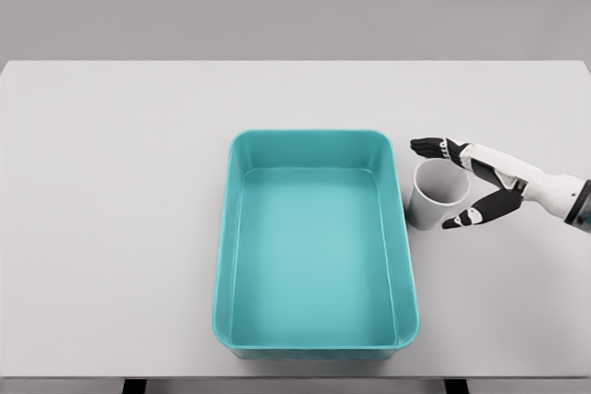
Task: Put the paper cup into the basket with your right arm
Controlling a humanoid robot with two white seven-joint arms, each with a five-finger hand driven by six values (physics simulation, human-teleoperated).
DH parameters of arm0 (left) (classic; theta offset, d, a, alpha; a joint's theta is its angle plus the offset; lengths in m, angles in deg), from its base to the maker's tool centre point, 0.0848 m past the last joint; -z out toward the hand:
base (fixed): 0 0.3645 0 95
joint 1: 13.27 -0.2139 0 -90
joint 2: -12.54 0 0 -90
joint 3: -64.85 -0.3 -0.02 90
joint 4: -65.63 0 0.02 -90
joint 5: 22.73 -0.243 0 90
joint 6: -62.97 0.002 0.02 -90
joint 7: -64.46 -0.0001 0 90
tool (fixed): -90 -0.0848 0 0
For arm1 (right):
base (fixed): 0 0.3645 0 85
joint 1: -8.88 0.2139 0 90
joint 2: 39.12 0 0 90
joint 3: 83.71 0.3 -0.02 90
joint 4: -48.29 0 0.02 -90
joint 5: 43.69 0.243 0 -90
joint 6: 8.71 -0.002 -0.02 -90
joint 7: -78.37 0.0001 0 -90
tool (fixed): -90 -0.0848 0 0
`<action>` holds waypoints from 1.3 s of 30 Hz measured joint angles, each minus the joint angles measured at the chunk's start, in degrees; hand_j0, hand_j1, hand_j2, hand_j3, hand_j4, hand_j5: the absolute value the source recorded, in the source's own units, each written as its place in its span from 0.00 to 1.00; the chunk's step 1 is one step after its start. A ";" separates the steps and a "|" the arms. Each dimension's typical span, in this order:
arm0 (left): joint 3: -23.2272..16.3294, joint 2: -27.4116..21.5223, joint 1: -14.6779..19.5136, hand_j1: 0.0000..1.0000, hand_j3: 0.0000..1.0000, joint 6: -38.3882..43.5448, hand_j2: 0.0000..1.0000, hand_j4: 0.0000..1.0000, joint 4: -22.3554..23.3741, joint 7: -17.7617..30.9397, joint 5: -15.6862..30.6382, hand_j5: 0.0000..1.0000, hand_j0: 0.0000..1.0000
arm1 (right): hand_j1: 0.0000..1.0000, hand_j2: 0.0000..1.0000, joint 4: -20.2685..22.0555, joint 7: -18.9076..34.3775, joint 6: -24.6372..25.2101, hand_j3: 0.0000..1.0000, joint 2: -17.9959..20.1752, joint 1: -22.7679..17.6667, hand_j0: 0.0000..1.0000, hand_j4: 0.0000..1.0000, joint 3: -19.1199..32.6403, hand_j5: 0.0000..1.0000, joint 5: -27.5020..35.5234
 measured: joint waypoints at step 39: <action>0.00 0.00 0.00 1.00 1.00 0.00 1.00 1.00 0.00 0.00 0.00 1.00 1.00 | 0.72 0.72 0.55 0.00 -1.01 0.72 0.71 -0.09 0.72 0.72 -0.06 0.72 0.17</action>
